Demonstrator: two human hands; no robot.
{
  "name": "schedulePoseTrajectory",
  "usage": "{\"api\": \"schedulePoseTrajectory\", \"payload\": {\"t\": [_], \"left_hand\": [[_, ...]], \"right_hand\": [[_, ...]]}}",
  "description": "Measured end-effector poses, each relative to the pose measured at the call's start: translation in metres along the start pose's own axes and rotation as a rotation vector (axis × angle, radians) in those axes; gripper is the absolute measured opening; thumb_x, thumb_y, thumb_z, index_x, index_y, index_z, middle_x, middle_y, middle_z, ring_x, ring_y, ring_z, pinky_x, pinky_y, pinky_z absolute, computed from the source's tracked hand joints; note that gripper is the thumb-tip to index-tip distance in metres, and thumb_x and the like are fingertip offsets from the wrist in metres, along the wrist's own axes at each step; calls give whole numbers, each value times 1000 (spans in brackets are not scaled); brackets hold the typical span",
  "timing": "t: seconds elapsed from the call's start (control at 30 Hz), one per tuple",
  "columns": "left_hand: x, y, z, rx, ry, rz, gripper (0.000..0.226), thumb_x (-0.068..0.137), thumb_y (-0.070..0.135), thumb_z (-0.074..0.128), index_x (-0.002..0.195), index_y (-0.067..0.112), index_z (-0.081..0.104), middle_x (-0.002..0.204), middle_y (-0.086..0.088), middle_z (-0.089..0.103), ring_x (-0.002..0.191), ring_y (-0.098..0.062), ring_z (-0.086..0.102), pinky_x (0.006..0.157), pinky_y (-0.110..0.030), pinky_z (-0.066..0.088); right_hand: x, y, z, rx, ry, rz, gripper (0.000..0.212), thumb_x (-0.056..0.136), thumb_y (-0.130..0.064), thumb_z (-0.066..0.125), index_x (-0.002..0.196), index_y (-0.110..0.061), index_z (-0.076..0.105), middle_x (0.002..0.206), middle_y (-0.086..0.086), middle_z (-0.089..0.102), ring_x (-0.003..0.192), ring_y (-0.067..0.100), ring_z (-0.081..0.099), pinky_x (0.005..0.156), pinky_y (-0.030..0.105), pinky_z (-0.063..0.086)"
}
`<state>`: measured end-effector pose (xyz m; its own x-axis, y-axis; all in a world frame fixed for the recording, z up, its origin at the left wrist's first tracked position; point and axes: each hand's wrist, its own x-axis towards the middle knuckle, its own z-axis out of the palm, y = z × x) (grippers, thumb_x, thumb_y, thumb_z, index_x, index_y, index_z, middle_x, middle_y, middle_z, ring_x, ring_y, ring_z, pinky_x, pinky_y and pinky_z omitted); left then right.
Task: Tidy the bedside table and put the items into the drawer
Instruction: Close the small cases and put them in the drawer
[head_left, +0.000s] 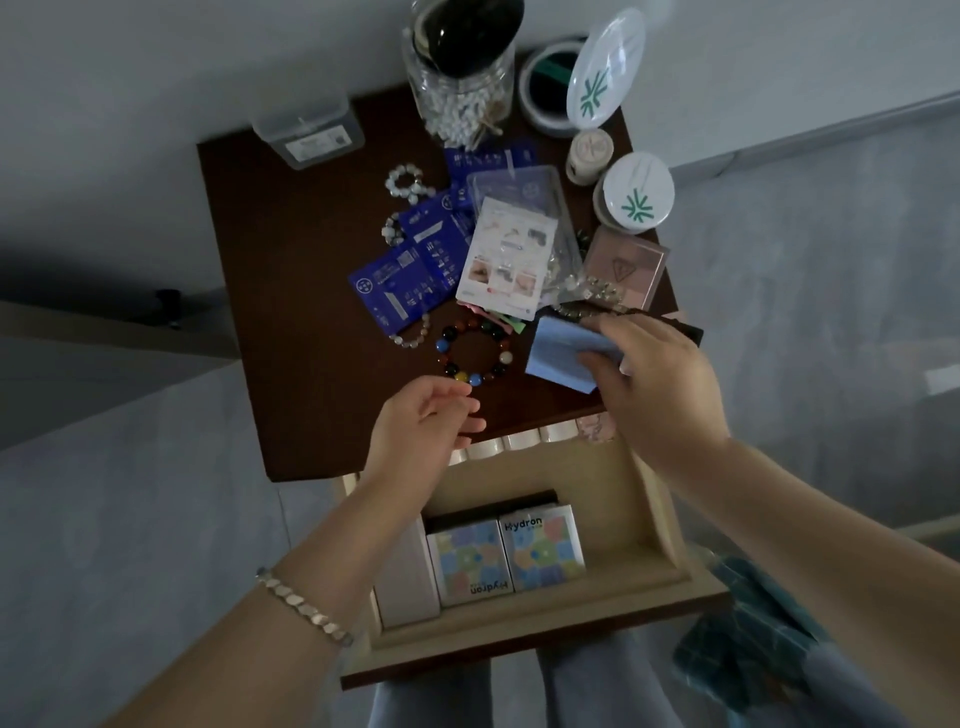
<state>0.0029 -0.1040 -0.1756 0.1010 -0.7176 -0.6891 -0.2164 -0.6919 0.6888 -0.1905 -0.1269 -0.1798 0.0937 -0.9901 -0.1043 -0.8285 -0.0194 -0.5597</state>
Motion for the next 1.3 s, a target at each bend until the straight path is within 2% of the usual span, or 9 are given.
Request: {"api": "schedulePoseTrajectory", "payload": {"t": [0.17,0.33,0.5,0.73,0.9,1.03,1.1,1.2,1.3], "left_hand": [[-13,-22,0,6,-269,126,82,61,23,84,121,49,35,128,11,44,110,-6,53,84,-30,54],[-23,-70,-8,374,-121,210,62,60,29,81,105,43,40,104,19,45,92,-4,50,65,-15,45],[-15,-121,-12,717,-113,54,69,76,20,71,133,28,34,123,8,38,97,-2,36,64,-8,30],[6,-155,-17,664,-225,-46,75,76,20,70,138,28,29,127,4,41,100,-9,50,72,-19,49],[13,-163,-13,353,-297,-183,83,77,9,70,139,39,23,138,1,40,114,-14,53,71,-24,57],[13,-156,-14,412,-211,-192,60,88,18,59,138,35,30,129,1,48,88,-15,63,58,-22,53],[11,-152,-18,439,-181,-158,48,91,20,54,135,31,37,128,3,48,91,-10,58,58,-19,49],[5,-142,-30,485,-164,-108,33,94,19,49,126,25,48,122,8,51,97,-3,51,70,-13,42],[-2,-128,-43,485,-102,-20,20,93,16,50,109,23,58,106,9,61,96,-5,56,80,-18,45]], "right_hand": [[-26,-22,-30,545,-230,163,16,83,-19,64,87,-34,59,80,-17,61,76,-1,60,60,12,48],[-48,-15,12,457,-601,270,23,83,-29,64,95,-40,47,92,-27,48,86,-7,54,64,7,42],[-64,-3,90,347,-839,340,40,85,-36,62,124,-29,52,115,-11,56,86,-2,51,64,7,38],[-59,7,135,297,-854,347,31,85,-18,64,116,-17,63,103,-2,61,94,11,58,79,18,47],[-53,38,144,167,-802,436,31,81,-17,68,113,-15,66,97,-4,60,88,9,55,73,15,38],[-57,61,139,-27,-711,492,33,85,-20,61,118,-15,62,111,4,64,89,13,55,70,22,34],[-62,60,136,-115,-774,494,37,91,-19,54,127,-16,53,115,6,61,86,13,54,66,23,39],[-65,43,136,-270,-814,491,43,93,-15,49,136,-18,41,129,6,53,109,20,54,85,30,46],[-55,7,131,-234,-630,430,35,91,-6,46,123,-19,54,118,2,59,104,18,56,84,30,47]]}}
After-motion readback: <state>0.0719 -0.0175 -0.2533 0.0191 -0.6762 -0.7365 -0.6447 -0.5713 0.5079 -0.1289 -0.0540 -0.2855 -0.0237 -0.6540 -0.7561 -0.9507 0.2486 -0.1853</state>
